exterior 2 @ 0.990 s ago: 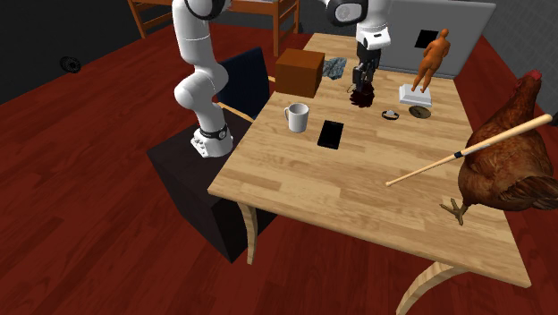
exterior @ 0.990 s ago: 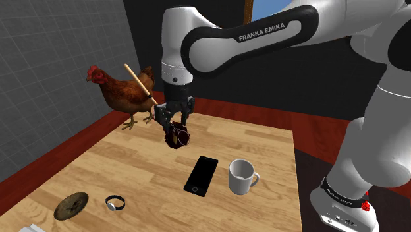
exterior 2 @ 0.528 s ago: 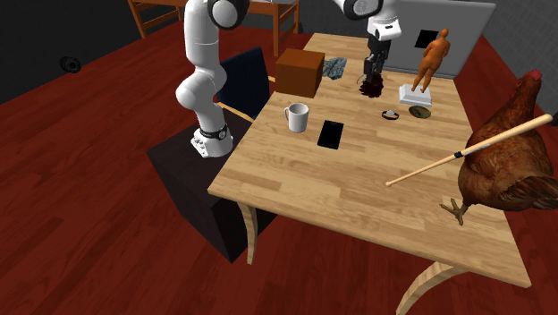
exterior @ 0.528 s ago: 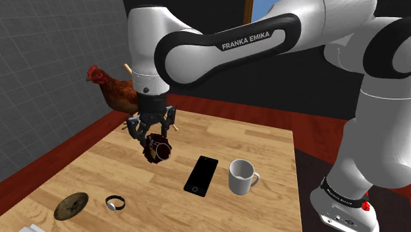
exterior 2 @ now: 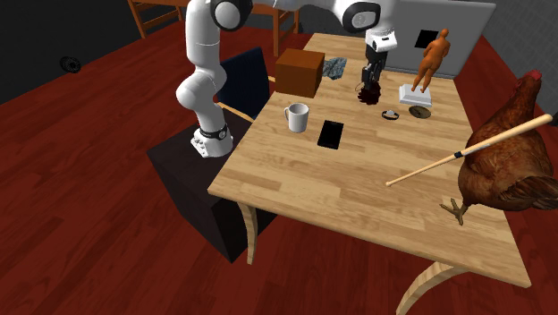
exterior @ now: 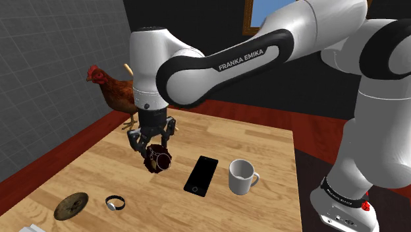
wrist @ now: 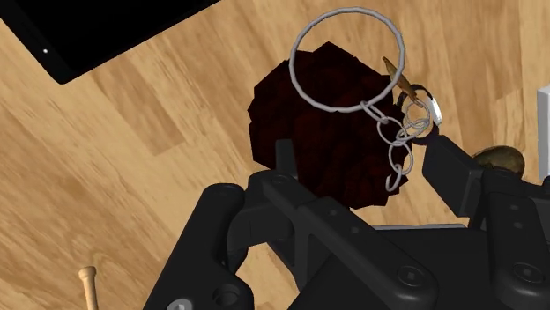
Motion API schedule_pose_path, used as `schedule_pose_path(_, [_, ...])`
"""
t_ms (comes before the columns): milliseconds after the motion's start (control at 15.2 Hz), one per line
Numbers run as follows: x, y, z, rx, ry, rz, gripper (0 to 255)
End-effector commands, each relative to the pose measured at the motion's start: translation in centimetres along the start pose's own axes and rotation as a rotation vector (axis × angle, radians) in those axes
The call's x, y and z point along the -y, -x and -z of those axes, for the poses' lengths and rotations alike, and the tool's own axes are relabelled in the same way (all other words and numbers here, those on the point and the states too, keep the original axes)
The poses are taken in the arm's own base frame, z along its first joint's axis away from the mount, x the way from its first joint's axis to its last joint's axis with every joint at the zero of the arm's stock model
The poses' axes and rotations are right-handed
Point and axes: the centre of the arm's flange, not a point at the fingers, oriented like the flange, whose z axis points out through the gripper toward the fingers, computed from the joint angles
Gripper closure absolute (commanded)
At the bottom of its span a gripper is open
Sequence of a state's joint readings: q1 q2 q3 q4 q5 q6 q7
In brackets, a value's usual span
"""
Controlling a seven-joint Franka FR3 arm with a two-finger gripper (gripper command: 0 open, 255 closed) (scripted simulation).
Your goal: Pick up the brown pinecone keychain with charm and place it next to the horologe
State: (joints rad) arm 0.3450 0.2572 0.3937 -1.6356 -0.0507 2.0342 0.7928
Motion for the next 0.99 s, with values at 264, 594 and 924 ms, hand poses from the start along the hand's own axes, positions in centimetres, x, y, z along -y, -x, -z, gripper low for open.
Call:
schedule_pose_path(264, [-0.5,0.2,-3.1,-0.001,-0.001,0.0,255])
schedule_pose_path(594, [-0.9,0.4,-5.7,-0.001,-0.001,0.0,255])
schedule_pose_path(924, [-1.3,0.6,-8.3,-0.001,-0.001,0.0,255])
